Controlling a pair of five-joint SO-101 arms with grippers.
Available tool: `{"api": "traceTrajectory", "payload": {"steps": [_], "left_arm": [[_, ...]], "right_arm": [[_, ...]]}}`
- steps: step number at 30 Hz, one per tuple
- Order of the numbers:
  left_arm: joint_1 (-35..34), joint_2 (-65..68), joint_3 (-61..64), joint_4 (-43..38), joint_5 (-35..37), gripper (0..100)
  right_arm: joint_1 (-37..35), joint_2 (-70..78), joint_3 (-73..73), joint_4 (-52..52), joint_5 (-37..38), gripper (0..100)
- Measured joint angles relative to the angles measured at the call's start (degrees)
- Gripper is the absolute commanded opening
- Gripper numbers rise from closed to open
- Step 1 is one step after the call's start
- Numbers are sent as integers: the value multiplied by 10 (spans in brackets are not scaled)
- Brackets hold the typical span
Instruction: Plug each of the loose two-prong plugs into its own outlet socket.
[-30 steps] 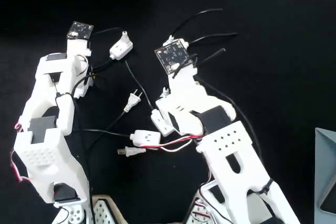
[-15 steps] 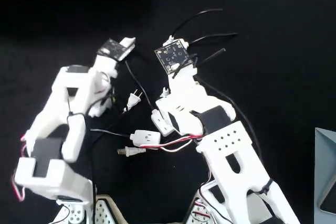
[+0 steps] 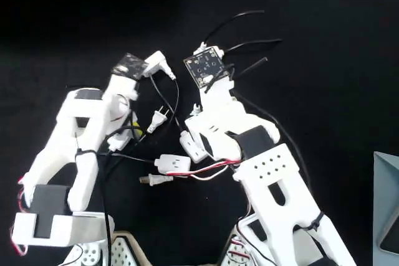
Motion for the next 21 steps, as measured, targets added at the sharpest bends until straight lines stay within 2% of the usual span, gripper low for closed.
{"api": "traceTrajectory", "payload": {"steps": [7,12,17,21], "left_arm": [[-42,-119,-1,52,4,296],[-95,-206,22,59,15,296],[-162,-258,57,59,84,295],[-216,-283,88,59,143,295]], "right_arm": [[-1,0,16,-43,0,13],[-40,0,58,-125,0,13],[-90,10,62,-179,0,12],[-120,87,31,-192,0,12]]}}
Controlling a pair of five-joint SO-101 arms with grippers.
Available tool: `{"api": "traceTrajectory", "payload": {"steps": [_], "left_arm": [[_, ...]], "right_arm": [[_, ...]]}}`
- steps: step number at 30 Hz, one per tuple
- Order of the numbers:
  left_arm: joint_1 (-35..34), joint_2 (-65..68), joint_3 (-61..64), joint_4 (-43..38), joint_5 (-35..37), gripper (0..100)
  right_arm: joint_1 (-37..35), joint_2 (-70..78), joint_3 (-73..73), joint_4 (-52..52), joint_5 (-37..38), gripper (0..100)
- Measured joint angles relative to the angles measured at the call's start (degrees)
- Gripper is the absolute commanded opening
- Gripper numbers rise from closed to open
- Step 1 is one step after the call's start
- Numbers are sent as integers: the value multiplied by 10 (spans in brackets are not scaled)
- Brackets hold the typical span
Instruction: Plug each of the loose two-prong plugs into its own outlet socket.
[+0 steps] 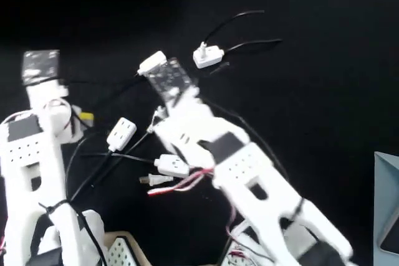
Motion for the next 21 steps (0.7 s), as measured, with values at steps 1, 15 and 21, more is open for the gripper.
{"api": "traceTrajectory", "payload": {"steps": [1,15,21], "left_arm": [[-11,-4,10,0,13,295],[-87,-33,175,-144,115,295],[-90,-33,183,-159,115,295]], "right_arm": [[-9,26,-16,-1,0,12],[-55,351,-252,-2,43,12],[-55,411,-303,-2,54,12]]}}
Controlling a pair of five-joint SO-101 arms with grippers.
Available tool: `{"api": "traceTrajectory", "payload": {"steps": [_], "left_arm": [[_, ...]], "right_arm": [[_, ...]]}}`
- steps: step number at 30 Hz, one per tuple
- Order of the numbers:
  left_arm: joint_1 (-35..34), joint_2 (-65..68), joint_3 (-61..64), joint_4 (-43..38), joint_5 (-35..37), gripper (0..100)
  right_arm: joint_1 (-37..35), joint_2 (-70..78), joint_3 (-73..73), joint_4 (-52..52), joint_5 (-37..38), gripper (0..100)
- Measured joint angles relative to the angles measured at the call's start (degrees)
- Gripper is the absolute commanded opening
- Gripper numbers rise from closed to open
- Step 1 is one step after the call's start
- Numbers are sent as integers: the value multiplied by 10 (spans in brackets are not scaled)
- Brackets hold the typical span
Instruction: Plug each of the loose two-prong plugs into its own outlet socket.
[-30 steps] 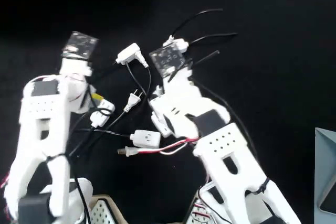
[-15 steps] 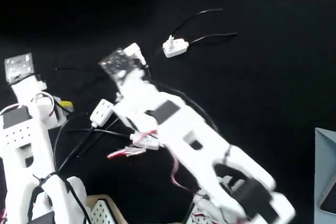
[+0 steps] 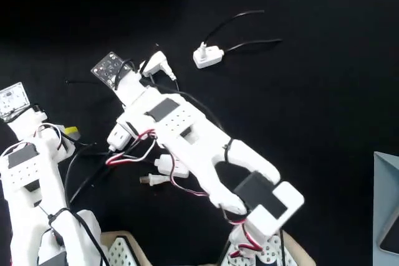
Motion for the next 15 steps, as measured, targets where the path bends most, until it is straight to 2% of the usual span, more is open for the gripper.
{"api": "traceTrajectory", "payload": {"steps": [15], "left_arm": [[0,0,0,-1,0,295]], "right_arm": [[-31,18,-19,-11,0,12]]}}
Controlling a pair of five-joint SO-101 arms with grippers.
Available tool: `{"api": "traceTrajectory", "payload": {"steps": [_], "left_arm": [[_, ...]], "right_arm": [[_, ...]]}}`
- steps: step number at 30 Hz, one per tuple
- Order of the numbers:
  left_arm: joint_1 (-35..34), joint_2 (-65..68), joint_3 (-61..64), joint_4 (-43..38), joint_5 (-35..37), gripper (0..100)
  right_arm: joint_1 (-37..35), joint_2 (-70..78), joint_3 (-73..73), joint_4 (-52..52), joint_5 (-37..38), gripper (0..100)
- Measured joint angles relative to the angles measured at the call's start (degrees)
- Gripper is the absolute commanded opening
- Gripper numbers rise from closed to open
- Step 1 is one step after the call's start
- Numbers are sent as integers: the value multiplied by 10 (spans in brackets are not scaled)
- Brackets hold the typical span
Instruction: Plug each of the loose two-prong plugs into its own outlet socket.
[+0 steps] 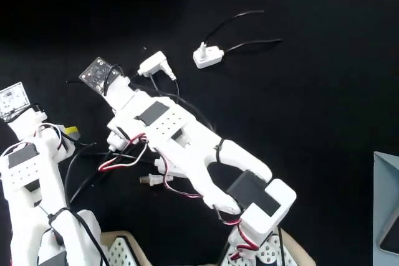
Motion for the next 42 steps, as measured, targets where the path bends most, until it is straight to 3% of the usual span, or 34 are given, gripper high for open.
{"api": "traceTrajectory", "payload": {"steps": [7,22,42], "left_arm": [[0,0,7,0,0,295],[0,-1,7,0,0,295],[0,-1,7,0,0,295]], "right_arm": [[1,1,33,-73,0,12],[1,1,43,-51,18,12],[2,24,99,-112,59,11]]}}
